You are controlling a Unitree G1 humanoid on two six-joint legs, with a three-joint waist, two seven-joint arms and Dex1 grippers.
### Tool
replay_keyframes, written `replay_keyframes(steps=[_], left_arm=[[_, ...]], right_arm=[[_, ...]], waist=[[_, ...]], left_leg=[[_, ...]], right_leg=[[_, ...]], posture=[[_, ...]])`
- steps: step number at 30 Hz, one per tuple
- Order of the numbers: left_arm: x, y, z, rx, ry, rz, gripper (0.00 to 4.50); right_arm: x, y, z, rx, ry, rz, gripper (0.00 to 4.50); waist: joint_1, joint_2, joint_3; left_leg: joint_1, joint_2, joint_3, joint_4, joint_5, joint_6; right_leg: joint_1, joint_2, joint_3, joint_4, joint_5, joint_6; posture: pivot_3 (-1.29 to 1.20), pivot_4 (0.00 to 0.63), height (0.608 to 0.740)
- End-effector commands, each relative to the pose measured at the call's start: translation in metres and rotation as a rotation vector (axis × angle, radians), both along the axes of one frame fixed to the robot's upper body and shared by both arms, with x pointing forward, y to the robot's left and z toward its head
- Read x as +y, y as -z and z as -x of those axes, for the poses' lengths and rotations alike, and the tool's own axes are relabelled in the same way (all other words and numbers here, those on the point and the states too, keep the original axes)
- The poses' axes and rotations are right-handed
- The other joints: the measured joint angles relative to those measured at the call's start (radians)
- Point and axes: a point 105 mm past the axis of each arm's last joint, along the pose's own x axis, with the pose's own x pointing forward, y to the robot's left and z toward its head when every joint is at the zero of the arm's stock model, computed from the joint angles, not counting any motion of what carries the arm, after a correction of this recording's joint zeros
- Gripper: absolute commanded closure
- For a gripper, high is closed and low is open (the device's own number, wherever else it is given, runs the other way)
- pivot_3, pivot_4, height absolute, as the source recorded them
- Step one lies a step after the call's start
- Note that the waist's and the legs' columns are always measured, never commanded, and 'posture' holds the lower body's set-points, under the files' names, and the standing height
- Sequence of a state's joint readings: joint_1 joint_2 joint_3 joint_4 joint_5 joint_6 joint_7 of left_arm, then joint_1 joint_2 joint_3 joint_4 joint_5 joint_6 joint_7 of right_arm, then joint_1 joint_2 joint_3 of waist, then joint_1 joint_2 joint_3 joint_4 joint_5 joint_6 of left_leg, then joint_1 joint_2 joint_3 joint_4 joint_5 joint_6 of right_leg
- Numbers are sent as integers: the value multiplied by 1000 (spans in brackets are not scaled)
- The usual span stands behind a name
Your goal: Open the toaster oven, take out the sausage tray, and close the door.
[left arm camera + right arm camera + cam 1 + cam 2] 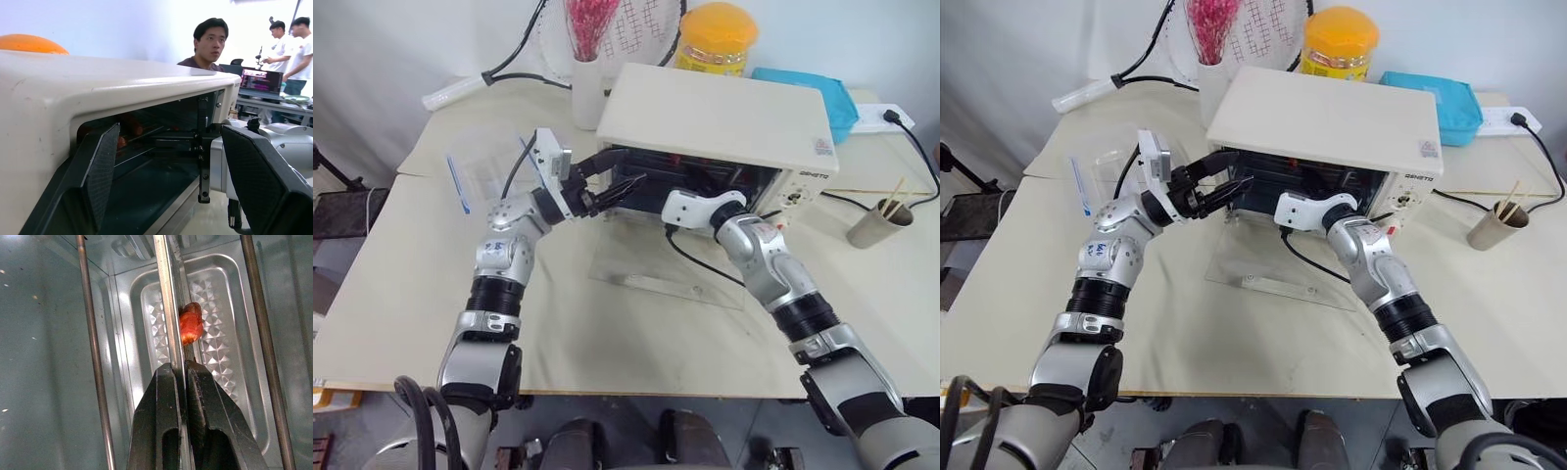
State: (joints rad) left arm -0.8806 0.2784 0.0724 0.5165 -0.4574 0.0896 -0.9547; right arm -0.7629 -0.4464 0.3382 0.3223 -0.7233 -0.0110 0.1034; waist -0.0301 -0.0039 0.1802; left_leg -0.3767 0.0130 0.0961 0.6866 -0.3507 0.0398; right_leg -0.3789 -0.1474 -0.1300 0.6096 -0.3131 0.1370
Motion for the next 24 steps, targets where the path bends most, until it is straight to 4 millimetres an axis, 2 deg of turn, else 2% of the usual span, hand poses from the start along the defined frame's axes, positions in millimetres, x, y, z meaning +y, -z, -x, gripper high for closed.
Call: replay_keyframes(steps=[1, 13, 18, 24], left_arm=[[10, -8, -4, -1, -27, 10, 999], [22, -14, -12, 101, -70, 68, 999], [35, -15, -5, 135, -71, 94, 999], [57, -12, 13, 210, -78, 146, 999]], right_arm=[[12, -25, 24, -79, -84, -70, 4497], [7, -9, 84, -18, -130, -45, 4497], [6, 2, 104, 28, -150, -40, 4497], [0, 9, 121, 51, -152, -7, 4497]], waist=[[1, 0, 0], [5, -1, 0], [7, -1, 1], [7, -1, 1]], left_leg=[[0, 0, 0, 0, 0, 0], [-1, -1, 0, 0, 2, -1], [0, -1, 0, 0, 4, -1], [0, -1, -1, 0, 4, -1]], right_leg=[[0, 0, 0, 0, 0, 0], [1, 0, 0, -1, 0, 0], [1, 0, 1, -1, 0, 0], [1, 0, 1, -1, 0, 0]], posture=[[0, 150, 740], [0, 150, 740], [0, 150, 740], [0, 150, 740]])
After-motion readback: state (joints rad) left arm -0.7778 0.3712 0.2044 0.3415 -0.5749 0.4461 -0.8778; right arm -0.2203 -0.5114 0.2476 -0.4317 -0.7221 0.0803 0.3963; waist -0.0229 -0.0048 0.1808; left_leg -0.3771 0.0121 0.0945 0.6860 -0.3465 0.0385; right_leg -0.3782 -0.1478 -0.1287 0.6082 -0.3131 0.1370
